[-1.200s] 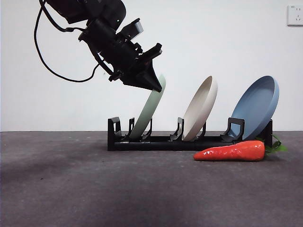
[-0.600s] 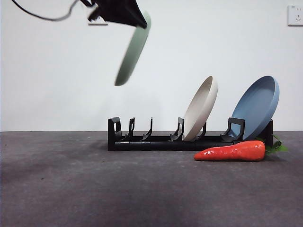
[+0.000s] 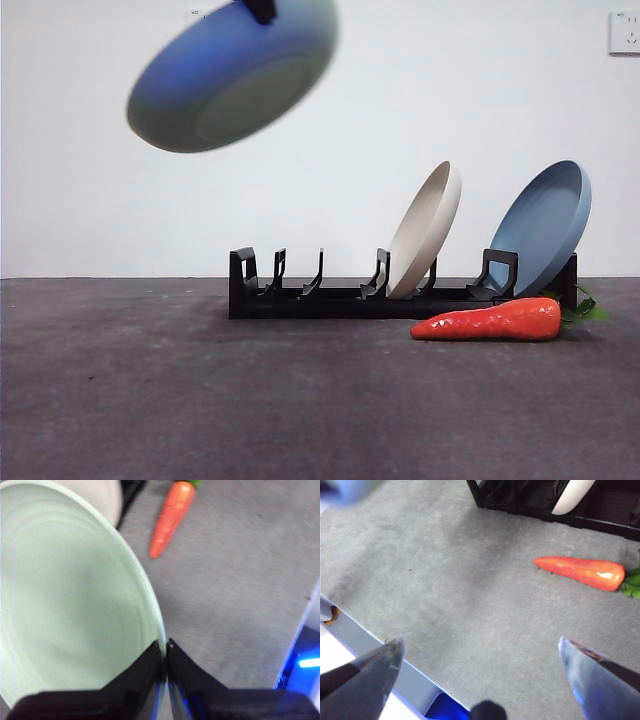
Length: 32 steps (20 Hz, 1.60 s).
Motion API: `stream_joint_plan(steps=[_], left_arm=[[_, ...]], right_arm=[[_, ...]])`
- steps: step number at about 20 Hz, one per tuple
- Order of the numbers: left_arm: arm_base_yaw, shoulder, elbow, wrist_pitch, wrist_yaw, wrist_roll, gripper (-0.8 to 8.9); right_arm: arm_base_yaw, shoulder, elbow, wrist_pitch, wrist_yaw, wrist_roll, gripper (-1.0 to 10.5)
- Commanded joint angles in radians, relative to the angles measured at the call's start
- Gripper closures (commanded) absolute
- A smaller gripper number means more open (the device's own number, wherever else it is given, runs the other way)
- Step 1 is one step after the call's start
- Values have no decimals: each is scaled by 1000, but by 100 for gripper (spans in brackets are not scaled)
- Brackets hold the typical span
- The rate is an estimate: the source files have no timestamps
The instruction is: Take the green plate from the plate rack,put the plate on the table,take the carrot from the table,put the carrot in the plate
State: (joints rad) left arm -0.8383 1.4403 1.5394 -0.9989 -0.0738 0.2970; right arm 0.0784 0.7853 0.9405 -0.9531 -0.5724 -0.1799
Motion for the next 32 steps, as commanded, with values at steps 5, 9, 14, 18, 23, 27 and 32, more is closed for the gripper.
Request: stream_joint_plan(steps=[5,9,14,18,23,27,32], left_arm=[[-149,8,-319,224,-135,21,819],[-178,55,-484,401,-186,72,820],[-186,191,-533,497,-186,97,820],[-193,304,-533,511,-185,96,821],[-201,330,-532,507,-183,68,602],[-203,307,-515,470,-186,25,456],[-210,179,-417,386,-177,-73,457]], right_arm=[[2,0,3,3,2,6,226],[2,0,3,3,2,6,226],[2,0,3,3,2,6,226],[2,0,3,3,3,6,226],[2,0,3,3,3,5,226],[2,12,3,32,3,5,226],[2,111,3,199,3,-38,226]])
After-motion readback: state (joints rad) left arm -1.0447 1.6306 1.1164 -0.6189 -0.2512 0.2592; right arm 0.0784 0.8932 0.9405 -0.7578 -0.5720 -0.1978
